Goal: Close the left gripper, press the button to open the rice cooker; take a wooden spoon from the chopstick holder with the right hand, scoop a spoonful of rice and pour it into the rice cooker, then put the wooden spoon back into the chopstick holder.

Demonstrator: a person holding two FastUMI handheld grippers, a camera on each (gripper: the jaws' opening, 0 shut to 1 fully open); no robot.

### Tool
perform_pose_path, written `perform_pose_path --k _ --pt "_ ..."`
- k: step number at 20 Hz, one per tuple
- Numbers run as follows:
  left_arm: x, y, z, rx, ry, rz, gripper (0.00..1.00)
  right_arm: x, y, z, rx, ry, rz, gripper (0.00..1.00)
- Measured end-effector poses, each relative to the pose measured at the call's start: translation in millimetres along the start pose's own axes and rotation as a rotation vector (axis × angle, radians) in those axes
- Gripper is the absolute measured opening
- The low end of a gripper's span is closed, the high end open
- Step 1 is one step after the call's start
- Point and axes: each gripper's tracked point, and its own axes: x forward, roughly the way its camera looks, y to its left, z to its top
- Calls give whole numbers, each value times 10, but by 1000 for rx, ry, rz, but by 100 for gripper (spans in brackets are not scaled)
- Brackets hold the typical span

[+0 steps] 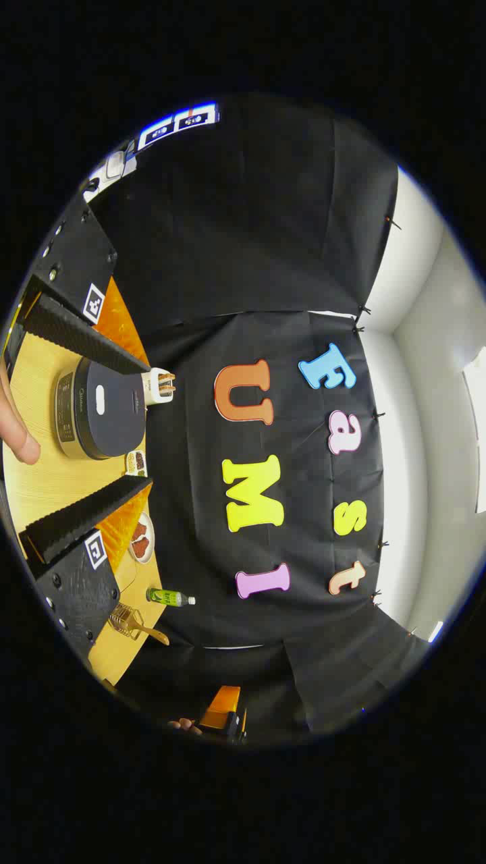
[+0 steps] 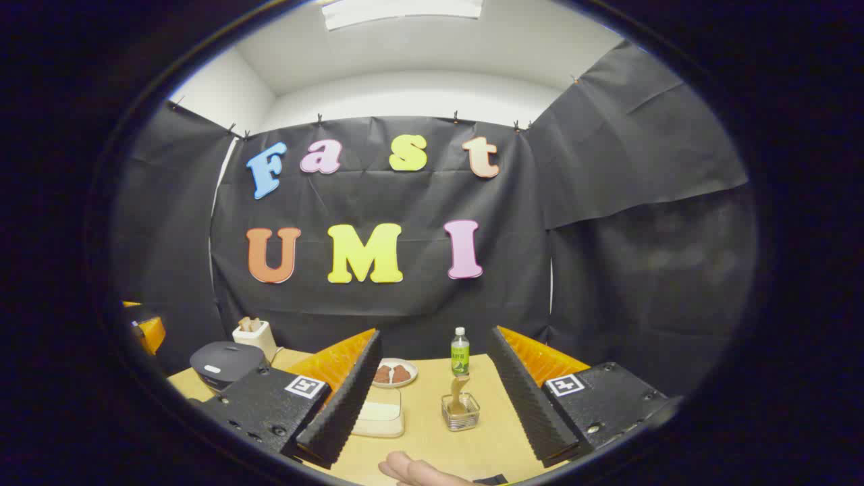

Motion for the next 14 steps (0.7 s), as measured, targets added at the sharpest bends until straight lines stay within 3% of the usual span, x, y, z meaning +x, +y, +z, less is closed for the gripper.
perform_pose_path --k 14 --pt "-21 -47 57 -108 13 -64 96 -163 62 -17 -23 15 44 100"
